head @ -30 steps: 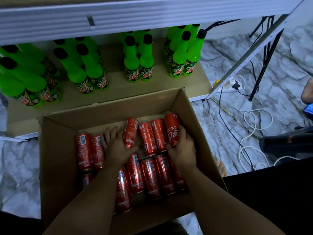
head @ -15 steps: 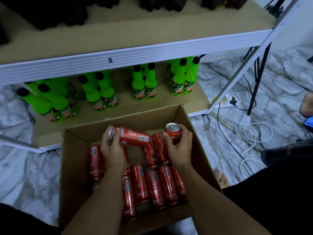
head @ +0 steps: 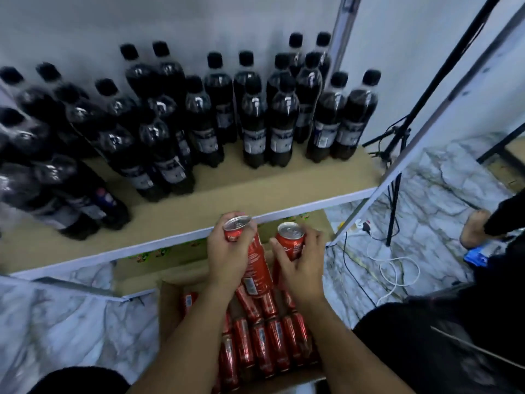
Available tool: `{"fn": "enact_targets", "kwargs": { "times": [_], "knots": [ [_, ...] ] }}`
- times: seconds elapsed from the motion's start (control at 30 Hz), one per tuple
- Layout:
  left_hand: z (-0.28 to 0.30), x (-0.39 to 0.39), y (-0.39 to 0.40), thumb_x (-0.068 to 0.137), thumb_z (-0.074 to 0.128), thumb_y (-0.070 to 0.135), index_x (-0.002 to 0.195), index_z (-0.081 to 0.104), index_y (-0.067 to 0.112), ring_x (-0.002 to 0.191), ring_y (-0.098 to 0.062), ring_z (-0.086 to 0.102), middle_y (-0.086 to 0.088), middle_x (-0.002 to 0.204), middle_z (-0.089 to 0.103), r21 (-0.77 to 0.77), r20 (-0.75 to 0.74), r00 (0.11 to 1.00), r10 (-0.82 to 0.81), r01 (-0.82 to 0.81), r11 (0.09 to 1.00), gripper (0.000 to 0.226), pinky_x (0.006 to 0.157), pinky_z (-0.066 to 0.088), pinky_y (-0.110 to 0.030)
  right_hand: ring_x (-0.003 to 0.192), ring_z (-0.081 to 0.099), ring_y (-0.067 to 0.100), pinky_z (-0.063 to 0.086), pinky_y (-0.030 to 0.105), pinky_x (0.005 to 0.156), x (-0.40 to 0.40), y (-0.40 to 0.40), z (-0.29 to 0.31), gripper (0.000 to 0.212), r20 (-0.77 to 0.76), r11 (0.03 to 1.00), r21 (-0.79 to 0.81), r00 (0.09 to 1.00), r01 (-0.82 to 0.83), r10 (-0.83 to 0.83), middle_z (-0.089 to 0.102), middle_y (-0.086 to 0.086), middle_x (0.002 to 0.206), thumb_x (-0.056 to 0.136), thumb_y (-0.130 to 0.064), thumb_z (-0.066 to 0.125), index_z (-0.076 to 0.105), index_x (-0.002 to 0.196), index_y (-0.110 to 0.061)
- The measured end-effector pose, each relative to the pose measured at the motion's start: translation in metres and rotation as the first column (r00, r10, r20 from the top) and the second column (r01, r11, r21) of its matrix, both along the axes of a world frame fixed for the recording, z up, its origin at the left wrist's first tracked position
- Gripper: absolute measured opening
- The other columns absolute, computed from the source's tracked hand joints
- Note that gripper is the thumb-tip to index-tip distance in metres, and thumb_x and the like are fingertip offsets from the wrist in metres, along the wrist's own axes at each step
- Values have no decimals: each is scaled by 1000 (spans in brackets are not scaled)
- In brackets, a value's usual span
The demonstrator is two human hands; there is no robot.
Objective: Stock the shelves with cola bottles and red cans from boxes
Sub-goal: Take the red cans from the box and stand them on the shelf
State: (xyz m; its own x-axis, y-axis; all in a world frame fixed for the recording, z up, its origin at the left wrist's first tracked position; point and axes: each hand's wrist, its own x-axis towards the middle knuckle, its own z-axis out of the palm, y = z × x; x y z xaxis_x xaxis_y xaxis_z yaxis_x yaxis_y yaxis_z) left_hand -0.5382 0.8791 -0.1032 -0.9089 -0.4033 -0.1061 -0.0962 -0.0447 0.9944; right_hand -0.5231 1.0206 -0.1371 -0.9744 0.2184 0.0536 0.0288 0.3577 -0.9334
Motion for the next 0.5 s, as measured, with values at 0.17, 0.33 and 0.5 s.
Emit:
{"fn": "enact_targets", "kwargs": {
  "times": [0.17,0.33,0.5],
  "knots": [
    [169,-3,6,91,74,6,96,69,15,76,3,66,18,82,72,-69,-83,995,-62,56,996,12,72,50,-12,105,60,15,50,26,89,-11,5,166,52,-93,997,-63,995,-45,39,57,0,112,84,-47,79,46,122,-33],
    [323,-6,11,77,76,39,97,70,23,79,-15,71,2,89,74,-80,-188,972,-142,129,988,26,74,58,-29,90,65,6,53,22,77,-20,13,318,47,-236,991,-103,970,-82,55,61,-23,102,87,-40,74,43,122,-32],
    [439,-20,22,74,74,42,95,71,18,80,-12,71,4,89,75,-137,-339,921,-193,155,978,32,75,54,-23,99,66,15,55,38,86,-44,19,430,60,-385,995,-103,922,-11,-29,61,-9,118,87,-67,61,38,134,-36]
  ]
}}
